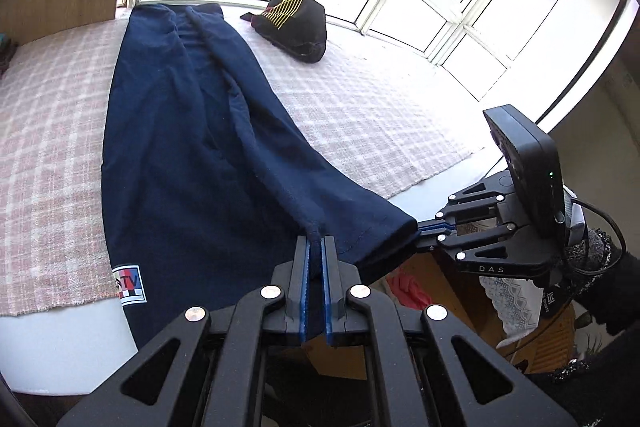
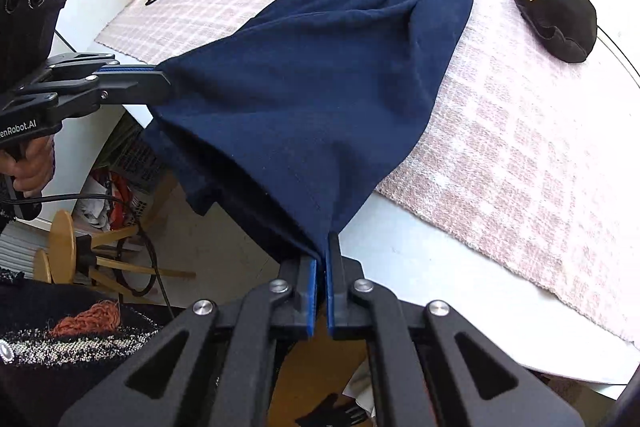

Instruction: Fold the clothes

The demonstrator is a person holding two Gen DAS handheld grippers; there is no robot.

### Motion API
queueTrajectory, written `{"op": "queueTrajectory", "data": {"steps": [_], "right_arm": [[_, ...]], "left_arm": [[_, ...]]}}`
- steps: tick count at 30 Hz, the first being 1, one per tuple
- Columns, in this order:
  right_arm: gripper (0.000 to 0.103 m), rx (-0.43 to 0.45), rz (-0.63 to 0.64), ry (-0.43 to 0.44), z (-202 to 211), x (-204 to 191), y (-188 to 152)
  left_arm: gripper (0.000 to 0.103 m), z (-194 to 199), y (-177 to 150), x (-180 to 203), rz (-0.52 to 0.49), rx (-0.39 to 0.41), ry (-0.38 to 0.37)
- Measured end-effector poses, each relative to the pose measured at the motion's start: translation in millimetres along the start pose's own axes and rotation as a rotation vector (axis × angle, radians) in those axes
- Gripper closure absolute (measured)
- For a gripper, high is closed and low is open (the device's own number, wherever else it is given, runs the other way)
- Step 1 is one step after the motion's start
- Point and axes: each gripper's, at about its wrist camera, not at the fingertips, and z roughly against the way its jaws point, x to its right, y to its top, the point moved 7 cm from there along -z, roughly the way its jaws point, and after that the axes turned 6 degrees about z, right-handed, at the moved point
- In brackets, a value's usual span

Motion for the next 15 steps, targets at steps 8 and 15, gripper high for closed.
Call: {"op": "queueTrajectory", "data": {"steps": [8, 15], "right_arm": [[0.099, -0.109, 0.035, -0.047, -37.9, -2.6, -17.2], [0.099, -0.132, 0.051, -0.055, -43.6, -0.8, -16.0]], "left_arm": [[0.099, -41.4, -52.9, -16.8, 0.036, -0.127, 0.053], [0.099, -18.6, -38.7, 3.2, -0.009, -0.025, 0.032]]}}
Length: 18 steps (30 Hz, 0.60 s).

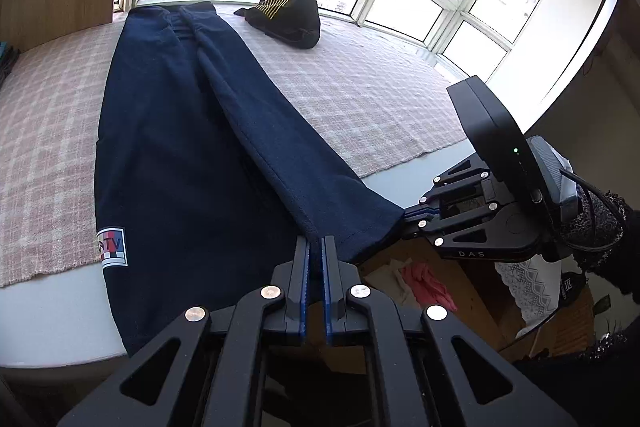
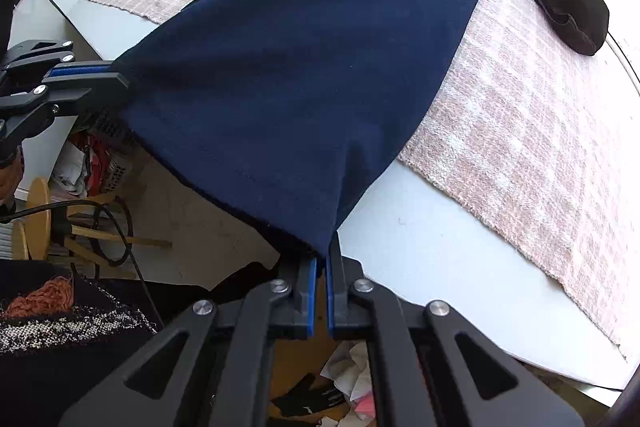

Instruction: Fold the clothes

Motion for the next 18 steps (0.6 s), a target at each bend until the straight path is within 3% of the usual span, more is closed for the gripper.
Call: {"op": "queueTrajectory", "data": {"steps": [3, 7, 12, 16, 18], "right_arm": [[0.099, -0.014, -0.007, 0.005, -6.0, 3.9, -2.1], [0.099, -0.018, 0.010, -0.003, -8.3, 1.4, -0.4], [0.099, -0.019, 0.019, -0.008, -7.1, 0.6, -2.0], [0.094, -0.044, 0.028, 0.018, -8.7, -1.1, -3.6], [0.084, -0.084, 0.016, 0.090, -4.1, -4.4, -8.2]], "left_arm": [[0.099, -19.3, -13.5, -13.5, 0.064, -0.053, 0.007], [0.098, -19.6, -23.2, -17.7, 0.040, -0.060, 0.035], [0.098, -16.3, -17.3, -18.9, 0.058, -0.037, 0.012], [0.098, -29.9, -30.2, -28.6, 0.075, -0.111, 0.024], [0.097, -30.0, -37.4, -31.2, 0.083, -0.139, 0.023]]}}
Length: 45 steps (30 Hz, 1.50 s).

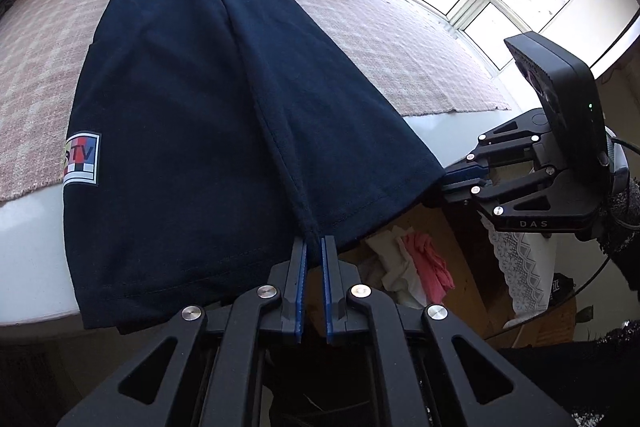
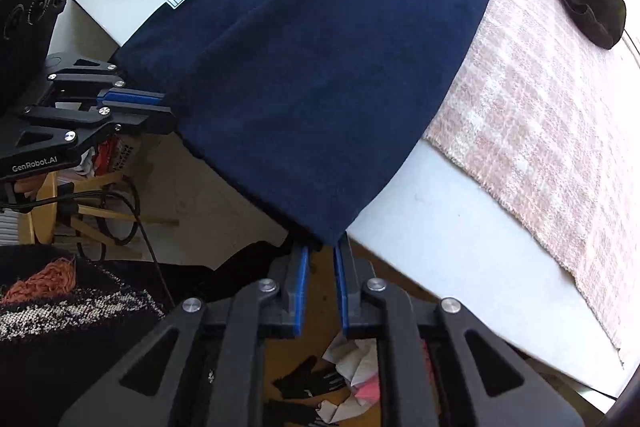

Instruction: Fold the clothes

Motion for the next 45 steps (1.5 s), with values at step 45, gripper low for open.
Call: {"op": "queueTrajectory", "data": {"steps": [45], "right_arm": [[0.061, 0.370, -0.309, 0.139, -18.1, 300.0, 356.6]], "left_arm": [[0.082, -109.8, 259.6, -72.0, 0.072, -0.059, 0.035]]}}
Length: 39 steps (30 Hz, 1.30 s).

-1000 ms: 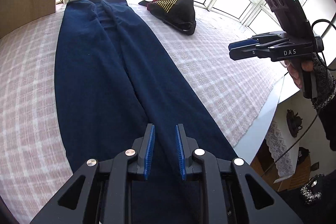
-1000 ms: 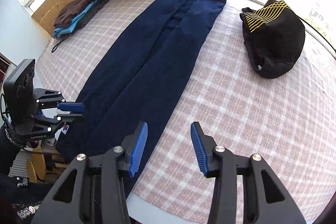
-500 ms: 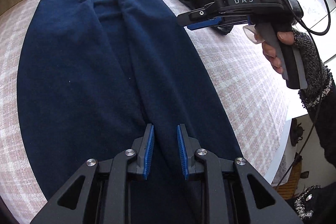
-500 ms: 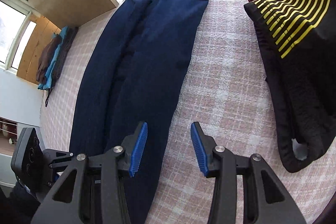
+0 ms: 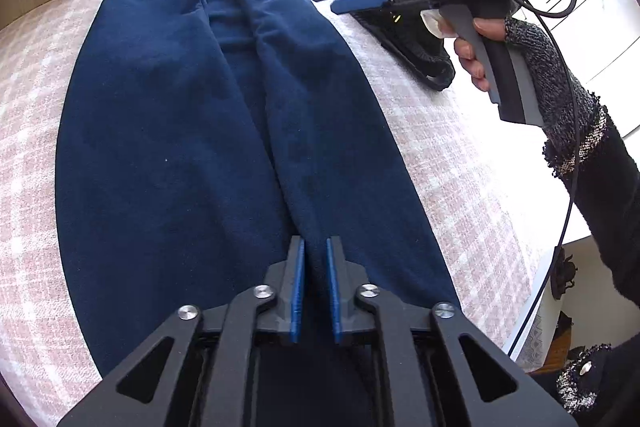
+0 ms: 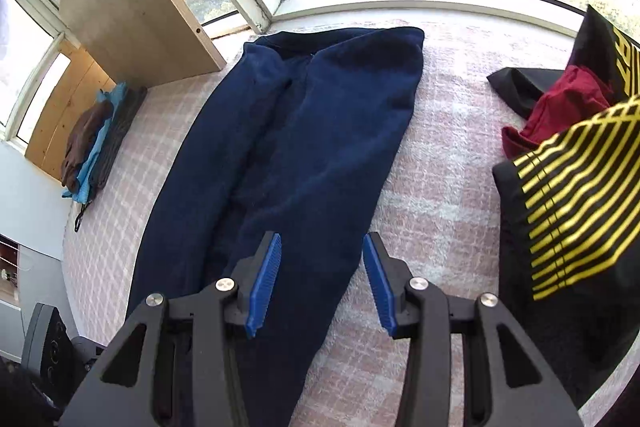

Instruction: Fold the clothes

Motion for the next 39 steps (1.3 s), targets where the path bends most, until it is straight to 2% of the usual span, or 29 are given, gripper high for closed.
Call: {"op": "queueTrajectory", "data": {"steps": [4, 6, 8, 11, 15, 16, 19, 23, 26, 28, 31, 33, 34, 35, 37, 39], "right_arm": [[0.062, -0.063, 0.201, -0.111, -35.1, -8.7, 12.2], [0.068, -0.084, 0.241, -0.138, -35.4, -10.6, 14.0], [0.071, -0.048, 0.255, -0.145, -20.7, -17.2, 16.9], [0.071, -0.005, 0.318, -0.091, -3.3, -45.1, 9.4], [0.071, -0.106, 0.443, -0.142, -35.3, -70.3, -15.8], [0.071, -0.129, 0.458, -0.166, -45.3, -71.0, -21.0], [0.069, -0.114, 0.426, -0.174, -43.2, -72.2, -21.7], [0.069, -0.076, 0.357, -0.041, -0.1, -97.5, -38.5], [0.069, -0.122, 0.345, 0.091, 31.9, -134.1, -93.6], [0.069, -0.178, 0.342, 0.156, 45.7, -160.4, -144.1], [0.069, -0.248, 0.377, 0.176, 45.7, -198.2, -215.8], [0.068, -0.285, 0.405, 0.153, 34.9, -217.1, -253.2], [0.067, -0.233, 0.430, 0.115, 36.6, -223.5, -258.7], [0.066, -0.218, 0.454, 0.083, 38.3, -229.3, -262.0], [0.066, -0.246, 0.419, 0.043, 46.5, -231.2, -269.4], [0.066, -0.198, 0.343, 0.096, 68.1, -237.1, -272.1]], "left_arm": [[0.082, 9.4, -5.1, 1.4, -0.008, 0.030, 0.010], [0.082, 21.8, -11.2, -0.1, 0.004, 0.059, 0.012], [0.082, 39.3, -23.8, -6.2, 0.036, 0.089, 0.007], [0.078, 65.8, -42.8, -15.6, 0.084, 0.134, 0.001], [0.077, 91.2, -70.0, -31.4, 0.145, 0.161, 0.007], [0.077, 96.2, -76.8, -35.6, 0.154, 0.163, 0.012], [0.077, 105.0, -97.3, -40.1, 0.172, 0.159, 0.016], [0.076, 120.5, -124.4, -44.6, 0.171, 0.142, 0.018], [0.075, 126.1, -153.7, -37.6, 0.159, 0.133, -0.006], [0.075, 126.6, -171.1, -32.7, 0.141, 0.130, -0.004], [0.075, 127.0, -196.1, -25.7, 0.120, 0.116, -0.012], [0.075, 126.6, -209.1, -21.4, 0.106, 0.109, -0.014], [0.075, 126.9, -215.3, -19.0, 0.095, 0.105, -0.014], [0.075, 128.0, -221.8, -15.9, 0.077, 0.103, -0.011], [0.075, 128.2, -233.0, -9.7, 0.033, 0.101, -0.003], [0.075, 122.9, -239.3, -1.3, -0.034, 0.103, 0.015]]}}
